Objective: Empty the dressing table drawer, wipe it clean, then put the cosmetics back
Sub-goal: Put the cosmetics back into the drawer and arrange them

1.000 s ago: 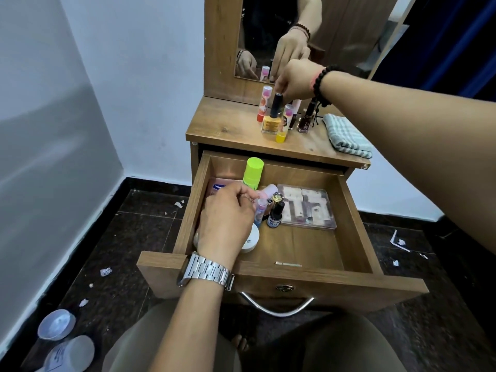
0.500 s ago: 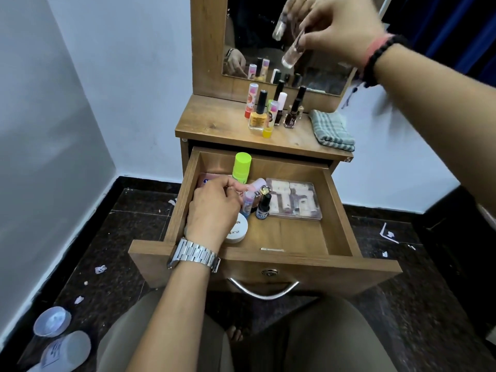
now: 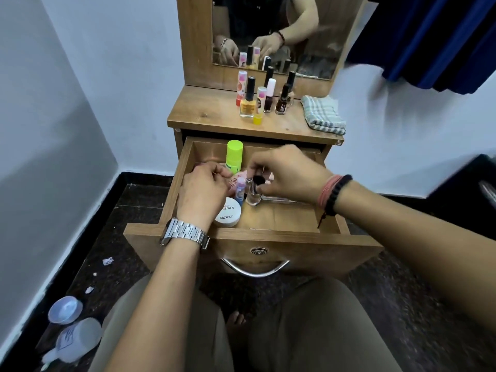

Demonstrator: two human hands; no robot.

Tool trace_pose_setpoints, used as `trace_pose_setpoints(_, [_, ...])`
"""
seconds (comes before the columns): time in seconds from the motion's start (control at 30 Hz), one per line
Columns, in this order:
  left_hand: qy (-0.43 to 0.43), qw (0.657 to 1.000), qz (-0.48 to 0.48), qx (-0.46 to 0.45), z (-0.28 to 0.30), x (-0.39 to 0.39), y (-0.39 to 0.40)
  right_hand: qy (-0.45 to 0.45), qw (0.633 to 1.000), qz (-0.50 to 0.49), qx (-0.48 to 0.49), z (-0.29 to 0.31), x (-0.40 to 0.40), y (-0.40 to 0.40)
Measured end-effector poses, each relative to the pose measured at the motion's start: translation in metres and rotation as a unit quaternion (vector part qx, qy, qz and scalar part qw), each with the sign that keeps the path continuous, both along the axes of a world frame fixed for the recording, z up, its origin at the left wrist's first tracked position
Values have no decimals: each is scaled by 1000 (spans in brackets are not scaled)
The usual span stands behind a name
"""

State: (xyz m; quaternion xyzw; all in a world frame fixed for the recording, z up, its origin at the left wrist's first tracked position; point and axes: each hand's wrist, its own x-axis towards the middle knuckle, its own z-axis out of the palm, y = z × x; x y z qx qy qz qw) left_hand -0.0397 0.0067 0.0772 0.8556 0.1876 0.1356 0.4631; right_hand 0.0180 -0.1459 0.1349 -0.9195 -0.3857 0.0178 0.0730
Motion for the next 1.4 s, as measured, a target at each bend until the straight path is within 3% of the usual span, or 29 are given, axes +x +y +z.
trace_pose_setpoints(0.23, [-4,1000,-5,22,-4,3,3,-19,998,18,-55,-33,0,1])
trace_pose_setpoints(0.63, [-3,1000,-15,11,-5,3,3,-25,998,28,-47,-35,1,1])
trace_pose_setpoints(0.77, [-8,1000,-15,-10,-8,5,3,-6,998,0,69,-6,14,1])
trace_pose_setpoints(0.97, [-7,999,-25,-40,-10,6,2,-98,970,-82,207,57,81,12])
trace_pose_setpoints(1.23, [-28,998,-30,-51,-13,7,2,-113,986,-110,44,89,134,52])
trace_pose_setpoints(1.4, [-33,997,-39,-55,-11,5,3,-106,989,-99,-2,85,146,68])
